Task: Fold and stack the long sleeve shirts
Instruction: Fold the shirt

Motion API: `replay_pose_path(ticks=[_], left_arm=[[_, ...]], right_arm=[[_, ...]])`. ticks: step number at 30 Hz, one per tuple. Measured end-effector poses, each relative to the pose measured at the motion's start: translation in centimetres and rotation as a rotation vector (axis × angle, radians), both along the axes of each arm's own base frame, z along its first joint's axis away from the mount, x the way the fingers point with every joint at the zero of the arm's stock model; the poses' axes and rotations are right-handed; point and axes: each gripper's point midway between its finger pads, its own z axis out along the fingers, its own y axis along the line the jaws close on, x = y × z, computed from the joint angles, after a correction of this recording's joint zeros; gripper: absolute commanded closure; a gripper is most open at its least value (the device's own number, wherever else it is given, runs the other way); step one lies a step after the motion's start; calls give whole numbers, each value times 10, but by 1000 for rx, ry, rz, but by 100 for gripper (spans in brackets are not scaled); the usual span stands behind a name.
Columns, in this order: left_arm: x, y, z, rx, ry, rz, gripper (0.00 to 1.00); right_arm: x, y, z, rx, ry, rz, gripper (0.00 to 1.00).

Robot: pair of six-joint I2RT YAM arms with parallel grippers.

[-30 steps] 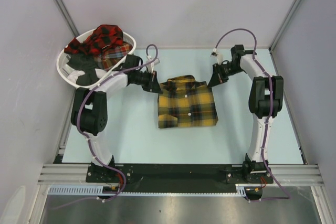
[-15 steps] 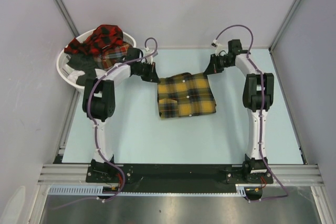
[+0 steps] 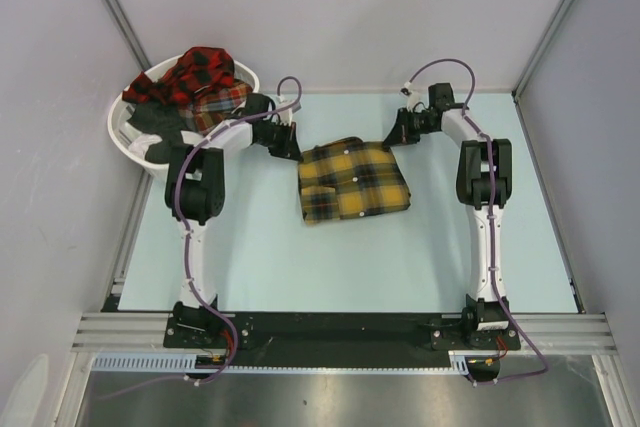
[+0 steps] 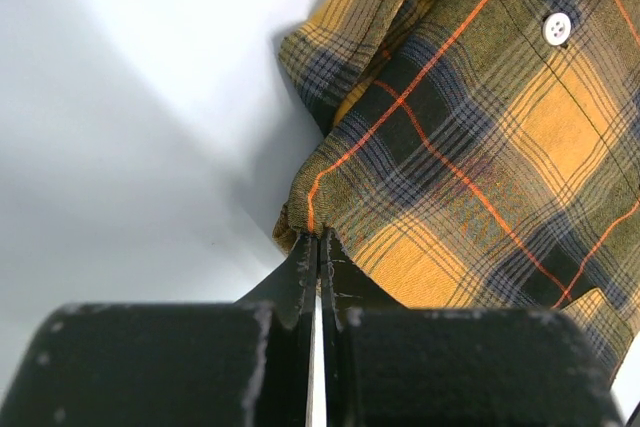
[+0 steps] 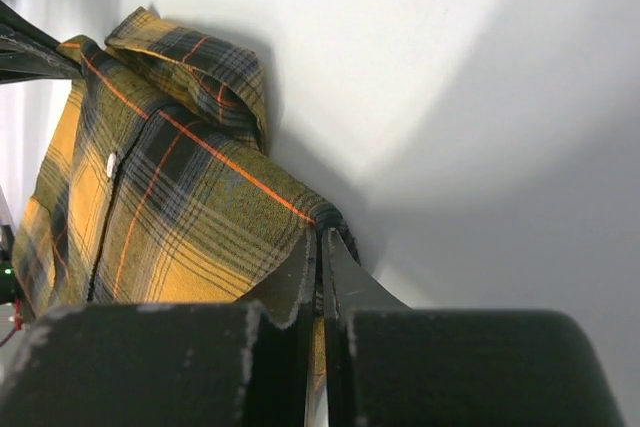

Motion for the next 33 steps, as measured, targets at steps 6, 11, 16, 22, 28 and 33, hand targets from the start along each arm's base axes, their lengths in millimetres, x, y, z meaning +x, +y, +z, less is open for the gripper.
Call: replay_pose_path(ticks=[6, 11, 16, 22, 28, 33], left_arm=[[-1, 3, 3, -25, -4, -18, 100], [-9, 8, 16, -44, -13, -32, 91], [-17, 11, 29, -73, -19, 0, 85], [-20, 26, 24, -101, 24, 67, 81], [-13, 27, 30, -112, 0, 79, 83], [-6, 27, 36, -122, -25, 78, 63]], right_arm=[[-25, 3, 3, 28, 61, -8, 100], [-58, 7, 24, 46, 91, 3, 85], [-54, 7, 42, 60, 53, -15, 86], [-32, -17, 51, 86, 13, -96, 100], [-10, -24, 62, 119, -45, -143, 100], [8, -13, 59, 123, -74, -125, 85]])
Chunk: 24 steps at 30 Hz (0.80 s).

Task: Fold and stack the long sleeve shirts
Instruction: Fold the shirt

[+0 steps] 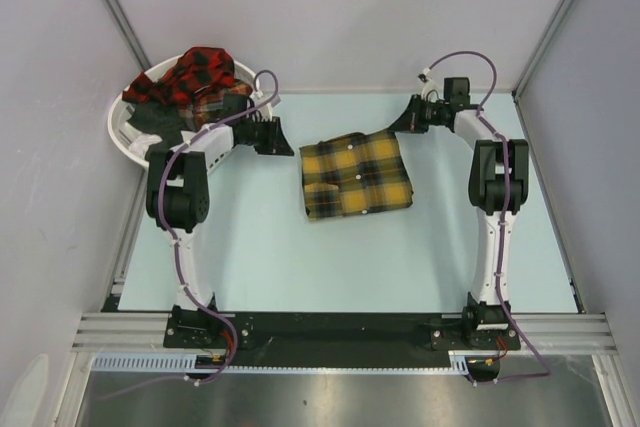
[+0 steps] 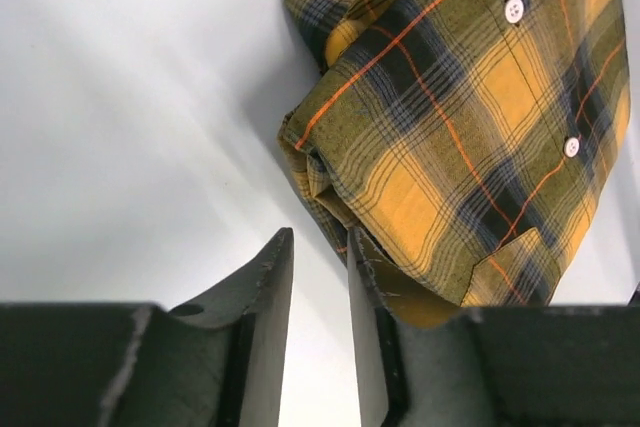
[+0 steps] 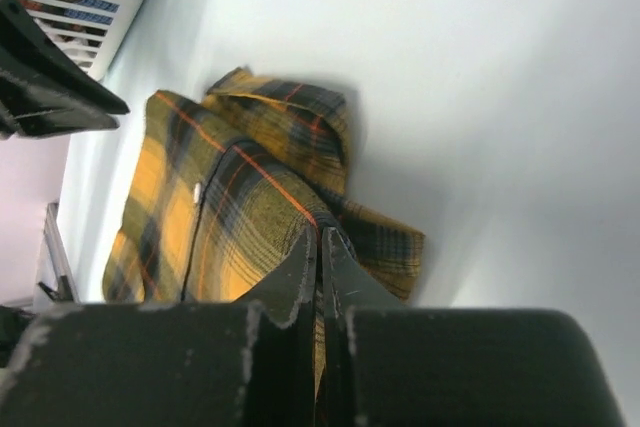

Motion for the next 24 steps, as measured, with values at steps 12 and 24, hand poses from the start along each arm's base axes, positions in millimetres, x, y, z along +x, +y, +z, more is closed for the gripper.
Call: replay_pose_path(ticks=[12, 24], left_arm=[[-90, -9, 1, -156, 199, 64, 64], [-103, -44, -17, -262, 294, 101, 69]], right_arm=[[10, -43, -6, -147, 17, -67, 58], [-103, 107, 100, -275, -207, 269, 57]])
